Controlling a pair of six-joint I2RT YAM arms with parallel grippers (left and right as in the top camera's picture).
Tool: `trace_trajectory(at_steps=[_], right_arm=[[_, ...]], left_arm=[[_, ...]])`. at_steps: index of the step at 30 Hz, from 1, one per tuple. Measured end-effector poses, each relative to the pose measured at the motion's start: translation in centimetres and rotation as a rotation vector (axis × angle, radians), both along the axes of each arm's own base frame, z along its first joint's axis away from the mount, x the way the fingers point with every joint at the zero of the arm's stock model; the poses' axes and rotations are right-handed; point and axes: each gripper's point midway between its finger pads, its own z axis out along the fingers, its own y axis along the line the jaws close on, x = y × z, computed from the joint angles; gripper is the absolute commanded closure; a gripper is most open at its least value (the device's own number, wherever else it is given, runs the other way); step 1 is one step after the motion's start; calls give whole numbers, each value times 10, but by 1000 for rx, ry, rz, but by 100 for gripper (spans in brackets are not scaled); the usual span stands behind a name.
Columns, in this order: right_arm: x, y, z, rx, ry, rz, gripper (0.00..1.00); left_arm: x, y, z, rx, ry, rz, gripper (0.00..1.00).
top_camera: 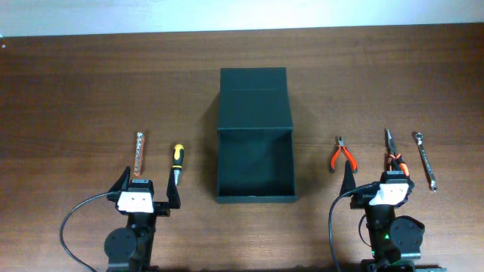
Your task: Pack container
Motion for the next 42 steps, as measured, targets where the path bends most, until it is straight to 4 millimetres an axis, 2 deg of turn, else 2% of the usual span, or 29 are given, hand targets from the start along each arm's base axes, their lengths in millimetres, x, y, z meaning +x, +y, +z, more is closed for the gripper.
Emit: trace_trajectory(at_steps=[27,31,36,39,42], right_arm=[[0,1,0,2,0,4,1],[0,7,0,53,-2,36,1],[-2,29,2,134,8,159,1],[-9,44,2,139,58,246,1],[-19,50,6,137,118,281,1]], left_arm=[[0,0,0,0,0,0,1],[0,0,0,0,0,0,1],[0,0,0,0,0,0,1],[0,0,0,0,0,0,1],[0,0,0,0,0,0,1]])
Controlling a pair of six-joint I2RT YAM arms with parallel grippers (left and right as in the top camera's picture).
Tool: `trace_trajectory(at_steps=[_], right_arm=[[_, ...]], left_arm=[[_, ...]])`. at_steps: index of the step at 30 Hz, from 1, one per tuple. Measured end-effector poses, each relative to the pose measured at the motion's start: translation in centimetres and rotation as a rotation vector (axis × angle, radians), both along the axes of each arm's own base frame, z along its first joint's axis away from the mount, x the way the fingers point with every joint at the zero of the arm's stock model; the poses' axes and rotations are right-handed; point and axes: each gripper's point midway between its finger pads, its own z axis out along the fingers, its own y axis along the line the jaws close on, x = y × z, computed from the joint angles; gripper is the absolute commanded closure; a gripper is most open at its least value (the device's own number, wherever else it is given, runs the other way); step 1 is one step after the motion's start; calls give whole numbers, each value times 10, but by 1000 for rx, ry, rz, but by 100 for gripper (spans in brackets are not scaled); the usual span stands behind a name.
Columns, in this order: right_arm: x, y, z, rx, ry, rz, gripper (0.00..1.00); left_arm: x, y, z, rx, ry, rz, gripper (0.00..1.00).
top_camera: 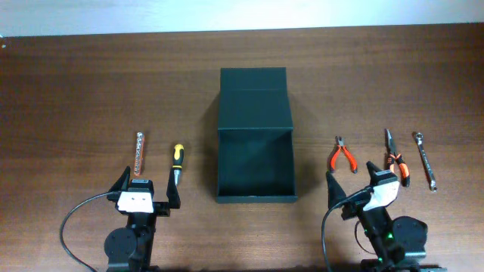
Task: Pack container
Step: 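Move the right gripper over the chrome wrench at the far right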
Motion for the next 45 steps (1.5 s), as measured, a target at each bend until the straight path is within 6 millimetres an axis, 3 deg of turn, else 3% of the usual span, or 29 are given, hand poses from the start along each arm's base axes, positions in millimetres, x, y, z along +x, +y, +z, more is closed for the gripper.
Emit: trace_trajectory(at_steps=[3,8,13,16,21,28,38,45], right_arm=[[-10,-7,10,-19,73,-39,1],[-20,-36,48,-78,219,-199,1],[-2,-47,66,-121,407,-253,1],[10,-49,65,-143,535,-256,1],[22,-43,48,-152,765,-210,1],[36,-36,16,-118,939,-187,1],[46,-52,-26,-94,1130,-344,1],[48,-44,-43,-117,1196,-264,1]], left_arm=[[0,0,0,0,0,0,1],[0,0,0,0,0,3,1],[0,0,0,0,1,3,1],[0,0,0,1,1,3,1],[0,0,0,0,1,3,1],[0,0,0,0,0,3,1],[0,0,0,0,0,3,1],[0,0,0,0,0,3,1]])
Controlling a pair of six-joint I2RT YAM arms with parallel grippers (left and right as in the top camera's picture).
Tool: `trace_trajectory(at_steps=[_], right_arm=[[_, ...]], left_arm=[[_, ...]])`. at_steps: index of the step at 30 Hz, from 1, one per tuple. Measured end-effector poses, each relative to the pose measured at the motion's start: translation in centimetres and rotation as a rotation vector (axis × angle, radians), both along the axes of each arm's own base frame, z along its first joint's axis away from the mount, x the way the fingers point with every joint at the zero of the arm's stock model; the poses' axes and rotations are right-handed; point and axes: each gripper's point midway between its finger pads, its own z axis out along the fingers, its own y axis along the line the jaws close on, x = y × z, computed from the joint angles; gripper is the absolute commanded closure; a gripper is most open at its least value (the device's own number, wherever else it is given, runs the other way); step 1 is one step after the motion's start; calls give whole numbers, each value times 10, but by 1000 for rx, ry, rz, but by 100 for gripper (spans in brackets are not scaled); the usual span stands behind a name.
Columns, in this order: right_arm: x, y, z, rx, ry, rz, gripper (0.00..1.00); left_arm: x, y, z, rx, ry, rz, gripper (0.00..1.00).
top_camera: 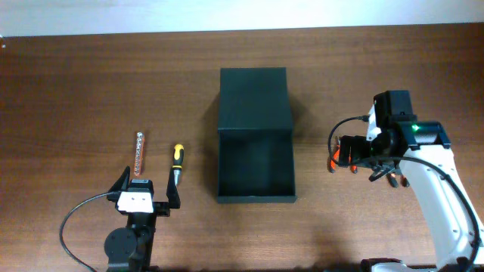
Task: Pack container
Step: 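Move the right gripper over the chrome wrench at the far right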
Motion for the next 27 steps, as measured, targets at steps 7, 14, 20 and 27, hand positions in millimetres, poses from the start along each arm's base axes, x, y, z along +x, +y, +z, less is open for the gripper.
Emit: trace_trajectory(at_steps=[7,14,20,27], right_arm=[[0,-6,-8,-14,32,-109,1],[2,-13,3,-56,28,-117,1],[15,-23,57,-84,-36,-40,1],[27,-84,139,-127,-206,-143,1]], left_arm=[[0,0,0,0,0,0,1],[0,0,0,0,0,0,1],[0,0,0,0,0,0,1],[0,0,0,0,0,0,1]])
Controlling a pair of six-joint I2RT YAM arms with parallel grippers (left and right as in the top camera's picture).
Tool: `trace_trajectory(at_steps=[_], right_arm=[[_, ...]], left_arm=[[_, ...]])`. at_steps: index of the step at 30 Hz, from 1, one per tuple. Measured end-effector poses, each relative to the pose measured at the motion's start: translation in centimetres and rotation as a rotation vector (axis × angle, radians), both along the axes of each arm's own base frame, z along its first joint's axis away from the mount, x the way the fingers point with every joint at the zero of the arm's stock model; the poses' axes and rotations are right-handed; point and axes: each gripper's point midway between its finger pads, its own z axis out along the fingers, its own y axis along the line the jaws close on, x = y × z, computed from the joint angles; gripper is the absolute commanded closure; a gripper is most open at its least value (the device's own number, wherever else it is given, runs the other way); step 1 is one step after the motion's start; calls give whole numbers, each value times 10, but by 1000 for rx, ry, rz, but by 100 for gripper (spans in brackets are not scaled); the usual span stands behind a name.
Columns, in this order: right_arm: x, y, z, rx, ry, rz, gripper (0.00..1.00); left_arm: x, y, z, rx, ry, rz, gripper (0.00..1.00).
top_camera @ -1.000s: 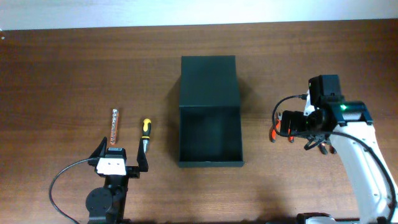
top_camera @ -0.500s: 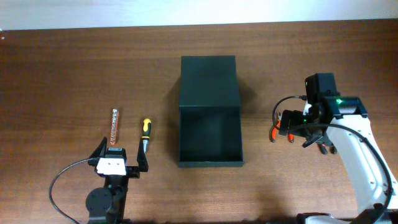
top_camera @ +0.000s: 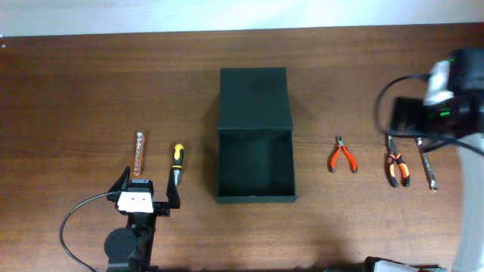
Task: Pack container
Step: 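Move the right gripper over the chrome wrench at the far right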
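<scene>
An open dark box [top_camera: 254, 195] stands mid-table with its lid [top_camera: 253, 94] folded back behind it; nothing shows inside. To its left lie a yellow-and-black screwdriver [top_camera: 175, 162] and a thin reddish bar [top_camera: 139, 153]. To its right lie red pliers [top_camera: 342, 156], black-and-orange long-nose pliers [top_camera: 395, 162] and a silver wrench [top_camera: 426, 160]. My left gripper [top_camera: 150, 182] rests open just short of the screwdriver. My right gripper [top_camera: 405, 119] is raised at the right edge, blurred, above the long-nose pliers and wrench; its fingers are not distinguishable.
The right arm's white links [top_camera: 463, 91] run down the right edge of the view. A black cable [top_camera: 76, 219] loops off the left arm's base at the front left. The table's far edge [top_camera: 242, 32] meets a pale wall.
My right arm has moved from over the red pliers to higher and farther right, above the long-nose pliers and wrench. All the tools and the left arm stay where they were.
Both arms first sat parked at the front edge, grippers open. The right gripper then turned at its base, later reached out over the red pliers, and now hangs farther right and back. No tool has moved and the box holds nothing.
</scene>
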Motion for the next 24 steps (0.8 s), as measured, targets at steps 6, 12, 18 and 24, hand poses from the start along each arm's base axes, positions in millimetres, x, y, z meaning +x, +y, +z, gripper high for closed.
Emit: trace_trajectory(at_steps=[6,12,18,24], right_arm=[[-9,-43,15,-31,-39,50,1],[-6,-78,17,-110,-52,44,1],[0,-96,-1,-128,4,70,1],[15,-108,-49,-68,126,103,1]], left_arm=[[0,0,0,0,0,0,1],[0,0,0,0,0,0,1],[0,0,0,0,0,0,1],[0,0,0,0,0,0,1]])
